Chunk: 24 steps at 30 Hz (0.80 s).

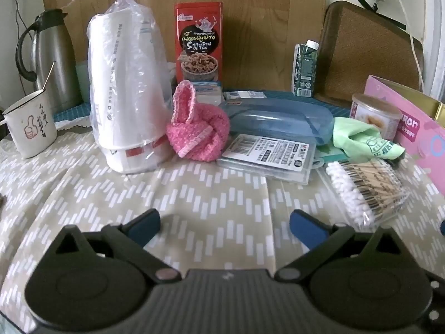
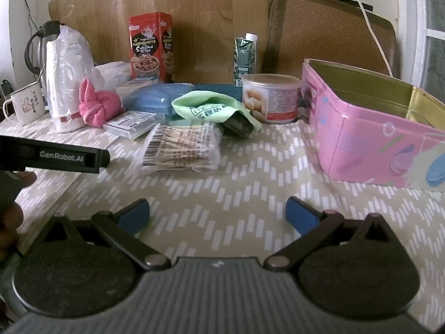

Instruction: Organize soft objects

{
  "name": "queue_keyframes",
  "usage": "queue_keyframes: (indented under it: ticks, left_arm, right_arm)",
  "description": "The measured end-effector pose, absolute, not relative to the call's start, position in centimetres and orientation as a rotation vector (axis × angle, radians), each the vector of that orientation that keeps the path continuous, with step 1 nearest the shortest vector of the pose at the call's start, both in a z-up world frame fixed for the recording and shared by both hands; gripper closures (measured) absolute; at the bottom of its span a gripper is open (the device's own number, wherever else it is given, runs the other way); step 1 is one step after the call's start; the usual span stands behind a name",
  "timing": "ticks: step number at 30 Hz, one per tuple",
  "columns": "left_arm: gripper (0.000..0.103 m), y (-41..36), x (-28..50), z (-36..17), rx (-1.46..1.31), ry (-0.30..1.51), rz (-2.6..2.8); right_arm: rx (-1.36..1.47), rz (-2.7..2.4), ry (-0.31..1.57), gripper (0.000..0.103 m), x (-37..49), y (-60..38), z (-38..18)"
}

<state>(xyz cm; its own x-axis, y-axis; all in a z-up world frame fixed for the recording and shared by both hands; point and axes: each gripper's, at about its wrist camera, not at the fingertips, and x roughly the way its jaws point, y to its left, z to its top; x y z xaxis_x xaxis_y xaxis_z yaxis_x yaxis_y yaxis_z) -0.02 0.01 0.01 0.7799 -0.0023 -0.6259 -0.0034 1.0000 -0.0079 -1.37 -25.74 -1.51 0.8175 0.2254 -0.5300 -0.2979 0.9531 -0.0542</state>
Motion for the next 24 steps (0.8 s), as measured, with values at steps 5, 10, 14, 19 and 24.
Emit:
queue_keyframes:
  ticks: [5,10,14,19,24]
  left_arm:
    - [0.0,-0.1,0.0,0.1,-0.001,0.681,0.009]
    - [0.0,0.2,0.1,0.0,0.014,0.686,-0.031]
    - [0.0,0.2,-0.5,0.0,0.022,0.686,-0.046]
    - [0.0,0.5,-0.6,0.1,0.024,0.688,-0.06]
    - [0.0,0.2,-1.1,0.3,0.024,0.684,-0.055]
  right_arm:
    - [-0.138,0.279,0.535,0.0,-1.5,-25.6,-1.5]
    - [-0.125,0.292,0.535,0.0,-1.4,-25.9,-1.4]
    - [-0.08,0.3,0.54,0.0,-1.2,-26.6,-1.5]
    - [-0.047,0.302,0.532,0.0,-1.5,-26.6,-1.2]
    - [-0.029,0.305,0.532,0.0,-1.4,-26.7,-1.1]
